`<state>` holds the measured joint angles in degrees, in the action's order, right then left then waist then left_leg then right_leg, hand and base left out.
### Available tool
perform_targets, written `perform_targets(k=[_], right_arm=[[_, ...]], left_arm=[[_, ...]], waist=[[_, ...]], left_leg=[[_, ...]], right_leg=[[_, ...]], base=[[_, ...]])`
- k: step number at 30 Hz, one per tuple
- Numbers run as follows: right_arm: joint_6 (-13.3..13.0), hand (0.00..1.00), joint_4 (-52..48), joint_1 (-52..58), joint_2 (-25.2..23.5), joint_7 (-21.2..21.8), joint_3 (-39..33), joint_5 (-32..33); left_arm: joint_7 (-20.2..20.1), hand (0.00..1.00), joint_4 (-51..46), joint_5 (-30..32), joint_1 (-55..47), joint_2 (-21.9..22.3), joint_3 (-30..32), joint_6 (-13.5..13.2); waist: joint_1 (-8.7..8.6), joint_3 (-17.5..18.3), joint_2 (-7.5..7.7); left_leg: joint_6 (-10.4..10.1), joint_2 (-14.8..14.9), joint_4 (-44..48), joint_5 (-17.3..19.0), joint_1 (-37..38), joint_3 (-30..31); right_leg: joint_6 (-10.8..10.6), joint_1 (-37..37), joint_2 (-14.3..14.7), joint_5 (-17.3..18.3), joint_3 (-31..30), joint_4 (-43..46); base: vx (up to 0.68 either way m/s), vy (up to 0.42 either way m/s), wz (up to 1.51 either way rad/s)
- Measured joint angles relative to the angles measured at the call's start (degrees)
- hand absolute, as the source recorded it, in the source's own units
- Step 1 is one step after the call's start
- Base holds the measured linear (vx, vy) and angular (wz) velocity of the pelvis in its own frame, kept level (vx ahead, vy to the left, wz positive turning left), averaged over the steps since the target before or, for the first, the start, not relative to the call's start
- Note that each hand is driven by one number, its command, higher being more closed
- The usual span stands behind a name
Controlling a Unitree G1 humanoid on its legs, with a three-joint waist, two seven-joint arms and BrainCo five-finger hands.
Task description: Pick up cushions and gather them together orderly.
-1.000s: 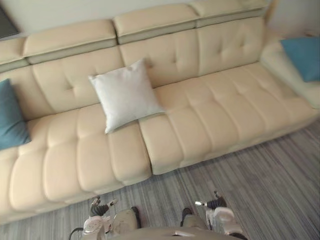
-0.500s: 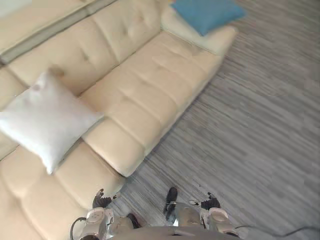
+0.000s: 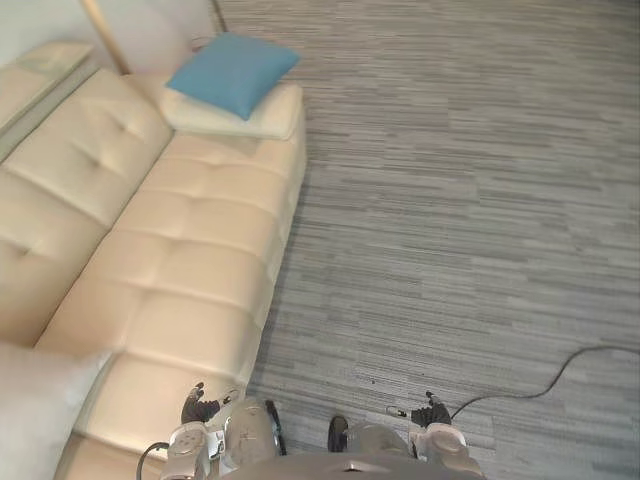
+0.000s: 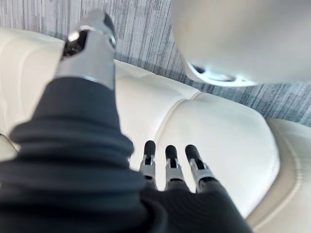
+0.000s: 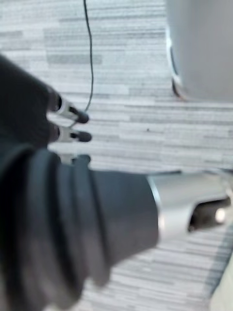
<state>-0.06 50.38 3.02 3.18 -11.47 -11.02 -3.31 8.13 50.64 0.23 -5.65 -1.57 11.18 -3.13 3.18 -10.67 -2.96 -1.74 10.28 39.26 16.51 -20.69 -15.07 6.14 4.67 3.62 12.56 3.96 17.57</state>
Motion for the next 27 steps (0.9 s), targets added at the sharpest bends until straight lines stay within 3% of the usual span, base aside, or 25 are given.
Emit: perform_targets(k=[2,3,5,6,8,9,10,12,13,14,16,18,19,20,21,22,23,24,25,26,27], right_arm=[[0.2,0.00,0.0,0.1,-0.3,-0.2,-0.7,1.0],[0.2,0.00,0.2,0.0,-0.4,-0.4,-1.0,1.4],[0.2,0.00,0.4,0.1,-0.5,-0.6,-1.0,1.8],[0.2,0.00,0.4,1.2,-1.4,-0.8,-0.9,1.8],[0.2,0.00,0.5,1.7,-3.1,-1.1,-1.1,1.8],[0.2,0.00,0.5,1.6,-3.3,-1.1,-1.1,1.8],[0.2,0.00,0.3,1.0,-3.3,-1.1,-1.0,1.7],[0.1,0.00,0.1,0.7,-3.1,-1.0,-1.0,1.5],[-0.1,0.00,0.3,0.4,-2.9,-1.0,-0.9,1.2],[-0.2,0.00,0.3,0.1,-2.9,-1.0,-0.9,1.2],[-0.2,0.00,0.5,-0.9,-2.8,-1.1,-0.9,1.2],[-0.2,0.00,0.5,-1.6,-1.9,-1.1,-0.9,1.3],[-0.2,0.00,0.4,-2.2,-1.3,-1.1,-1.2,1.7],[-0.2,0.00,0.5,-2.1,-1.2,-1.1,-1.4,1.8],[-0.1,0.00,0.7,-2.2,-1.3,-1.1,-1.5,1.8],[-0.2,0.00,0.8,-1.8,-1.3,-1.1,-1.6,1.9],[-0.2,0.00,0.9,-2.1,-0.7,-1.1,-2.4,1.9],[-0.2,0.00,1.1,-2.5,-0.4,-1.1,-2.7,1.8],[-0.2,0.00,2.0,-3.4,0.3,-1.1,-3.1,1.8],[-0.2,0.00,2.0,-3.5,0.3,-1.1,-3.4,1.9],[-0.3,0.00,1.6,-3.7,0.3,-1.2,-3.5,1.9]], left_arm=[[0.2,0.00,-0.4,0.0,-0.2,0.1,0.0,0.0],[0.3,0.00,-0.5,0.1,-0.4,0.3,0.0,0.0],[0.3,0.00,0.1,0.1,-0.9,0.2,0.1,0.1],[0.4,0.00,0.7,0.2,-1.9,-0.7,0.4,0.2],[0.4,0.00,1.9,0.2,-2.3,-2.1,0.6,0.3],[0.4,0.00,2.2,0.2,-2.2,-2.3,0.5,0.4],[0.4,0.00,2.6,0.2,-2.4,-2.5,0.0,0.9],[0.5,0.00,2.9,0.2,-2.4,-2.5,-0.5,1.0],[0.5,0.00,2.8,0.2,-2.2,-2.5,-0.9,1.0],[0.5,0.00,2.8,0.1,-1.9,-2.4,-1.4,1.0],[0.5,0.00,2.9,0.0,-1.2,-2.4,-2.0,1.0],[0.4,0.00,3.0,0.0,-0.1,-1.7,-2.8,1.0],[0.4,0.00,3.5,0.1,0.4,-1.2,-3.5,1.0],[0.4,0.00,4.1,0.2,0.9,-1.4,-3.8,1.0],[0.4,0.00,4.4,0.3,0.9,-1.5,-3.9,1.0],[0.4,0.00,5.0,0.8,0.8,-1.4,-3.9,1.0],[0.4,0.00,5.4,1.5,1.0,-0.6,-3.4,1.0],[0.4,0.00,5.5,1.7,1.1,-0.1,-3.3,1.0],[0.4,0.00,5.0,2.3,1.1,1.1,-2.7,0.8],[0.5,0.00,4.8,2.3,1.2,1.7,-2.0,0.8],[0.4,0.00,4.3,1.8,1.2,2.9,0.0,0.8]], waist=[[0.60,0.0,0.08],[1.75,0.3,-0.02],[2.22,1.0,0.68],[2.55,2.9,2.19],[2.33,4.0,5.03],[2.15,4.0,5.18],[1.56,3.6,5.02],[1.13,3.5,4.78],[0.85,3.2,4.02],[0.68,3.2,3.94],[-0.49,3.1,3.75],[-1.37,2.6,2.89],[-1.95,2.0,2.26],[-2.54,1.8,2.76],[-2.79,1.6,3.24],[-3.36,1.5,3.82],[-3.62,1.6,3.37],[-3.41,1.6,2.10],[-3.24,1.6,0.06],[-3.10,1.2,-0.60],[-2.69,0.4,-1.87]], left_leg=[[-1.3,-2.2,-11.2,-2.7,-1.0,2.8],[-2.6,-3.6,-20.9,-6.1,-0.6,6.1],[-1.2,-4.9,-20.7,-11.0,-0.5,7.9],[0.1,-6.3,-18.6,-11.8,-0.1,6.4],[2.0,-7.7,-16.1,-8.0,2.2,2.5],[2.7,-7.9,-15.9,-7.3,3.3,1.8],[3.9,-7.9,-15.8,-5.2,7.6,-0.2],[4.2,-8.3,-17.0,-4.0,13.5,-1.2],[4.2,-8.2,-19.5,-4.0,18.2,-1.8],[4.2,-7.9,-22.2,-4.0,21.2,-2.1],[4.0,-7.3,-25.7,-4.1,24.4,-2.3],[3.6,-6.6,-28.7,-4.3,26.6,-2.3],[2.6,-6.0,-30.8,-4.9,28.4,-2.1],[2.0,-6.6,-32.0,-5.2,30.0,-1.6],[1.7,-7.0,-32.4,-5.1,31.0,-0.9],[-1.1,-7.2,-32.3,-3.4,33.2,1.2],[-2.5,-6.0,-31.8,-2.4,35.3,3.3],[-2.6,-4.9,-30.8,-2.3,35.1,4.2],[-2.6,-2.0,-21.1,-2.4,31.2,7.0],[-2.7,-0.9,-15.4,-2.8,28.7,7.9],[-2.3,1.6,-2.6,-6.3,23.1,9.6]], right_leg=[[-1.1,-1.3,-0.2,0.7,-2.6,-1.0],[-2.3,-2.0,-0.2,1.8,-5.6,-1.4],[-3.4,-2.7,-0.8,4.1,-8.9,-0.9],[-4.8,-2.5,-3.0,7.0,-10.8,2.0],[-9.9,1.0,-5.6,7.9,-10.5,13.6],[-11.6,2.1,-6.2,7.0,-10.2,17.3],[-16.4,6.0,-8.3,3.3,-7.6,29.5],[-13.7,8.6,-11.9,2.7,-1.2,38.8],[-10.5,9.8,-13.6,4.0,3.8,39.6],[-8.9,11.0,-13.6,5.1,6.7,37.4],[-8.7,14.9,-12.8,5.7,10.1,29.6],[-8.4,18.2,-11.0,3.6,9.9,18.6],[-9.0,19.3,-9.2,-2.8,8.2,5.0],[-9.5,18.9,-8.6,-8.1,6.8,-3.9],[-9.7,18.8,-8.8,-10.7,5.6,-7.0],[-8.7,17.7,-9.1,-15.2,4.1,-9.5],[-6.7,17.9,-9.2,-21.5,4.1,-4.7],[-6.7,18.7,-8.6,-18.9,4.8,-1.9],[-6.0,18.6,-7.8,-14.4,7.1,2.0],[-5.4,17.9,-7.4,-13.3,7.6,2.7],[-4.6,15.7,-6.2,-11.0,8.6,3.4]], base=[[0.33,0.199,-0.78],[0.49,0.311,-1.07],[0.47,0.304,-1.03],[0.56,0.305,-0.86],[0.56,0.279,-0.78],[0.51,0.236,-0.65],[0.59,0.249,-0.59],[0.50,0.167,-0.49],[0.42,0.069,-0.31],[0.42,0.048,-0.27],[0.42,0.001,-0.10],[0.45,-0.063,0.02],[0.42,-0.106,0.20],[0.45,-0.128,0.26],[0.41,-0.167,0.47],[0.66,-0.321,0.62],[0.56,-0.284,0.61],[0.64,-0.349,0.55],[0.39,-0.237,0.37],[0.50,-0.298,0.42],[0.52,-0.278,0.13]])
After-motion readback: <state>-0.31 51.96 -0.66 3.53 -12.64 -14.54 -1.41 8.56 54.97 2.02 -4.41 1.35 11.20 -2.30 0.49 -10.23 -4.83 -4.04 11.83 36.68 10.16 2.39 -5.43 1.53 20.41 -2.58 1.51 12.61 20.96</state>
